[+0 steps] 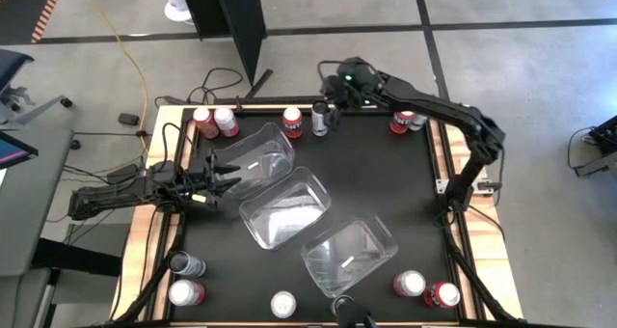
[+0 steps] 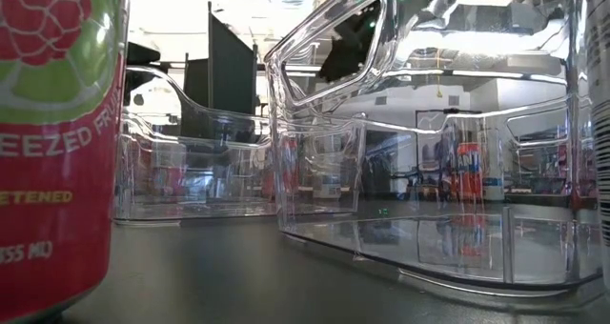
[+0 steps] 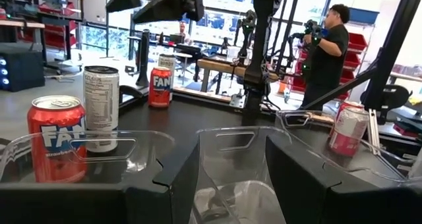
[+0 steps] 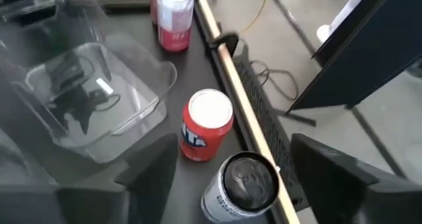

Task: Sort soda cans
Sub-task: Put the top middle white soda can in the center transparent bin

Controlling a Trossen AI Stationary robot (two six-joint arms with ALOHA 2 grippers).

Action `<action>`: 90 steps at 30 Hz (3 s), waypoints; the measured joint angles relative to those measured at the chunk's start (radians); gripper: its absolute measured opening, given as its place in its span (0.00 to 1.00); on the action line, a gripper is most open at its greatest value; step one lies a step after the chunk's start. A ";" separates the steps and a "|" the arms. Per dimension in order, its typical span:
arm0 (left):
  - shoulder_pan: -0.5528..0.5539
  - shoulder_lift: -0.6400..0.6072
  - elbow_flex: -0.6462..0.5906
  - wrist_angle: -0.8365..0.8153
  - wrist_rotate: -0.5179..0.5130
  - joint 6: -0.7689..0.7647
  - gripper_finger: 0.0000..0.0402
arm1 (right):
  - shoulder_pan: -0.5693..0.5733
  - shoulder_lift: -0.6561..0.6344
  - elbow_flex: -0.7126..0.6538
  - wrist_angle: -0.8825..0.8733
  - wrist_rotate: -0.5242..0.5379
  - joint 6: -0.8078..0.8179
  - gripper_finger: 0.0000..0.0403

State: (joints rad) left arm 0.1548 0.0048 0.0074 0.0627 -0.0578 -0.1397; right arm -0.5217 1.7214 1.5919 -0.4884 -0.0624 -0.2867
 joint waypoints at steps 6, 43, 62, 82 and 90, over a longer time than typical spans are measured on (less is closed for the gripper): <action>0.000 0.000 0.000 -0.006 -0.001 0.000 0.42 | -0.009 0.120 0.100 -0.105 -0.002 -0.005 0.92; 0.000 0.000 0.000 -0.024 -0.002 0.020 0.42 | -0.091 0.294 0.194 -0.204 -0.054 -0.009 0.94; 0.000 0.000 0.000 -0.024 -0.002 0.022 0.42 | -0.096 0.297 0.184 -0.203 -0.045 -0.002 0.91; 0.000 0.000 0.000 -0.024 -0.002 0.022 0.42 | -0.092 0.308 0.184 -0.192 -0.041 -0.011 0.91; 0.000 0.000 0.000 -0.024 -0.002 0.020 0.42 | -0.080 0.344 0.194 -0.138 -0.024 -0.019 0.91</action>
State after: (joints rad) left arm 0.1551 0.0044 0.0074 0.0387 -0.0601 -0.1196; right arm -0.6017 2.0650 1.7859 -0.6263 -0.0863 -0.3059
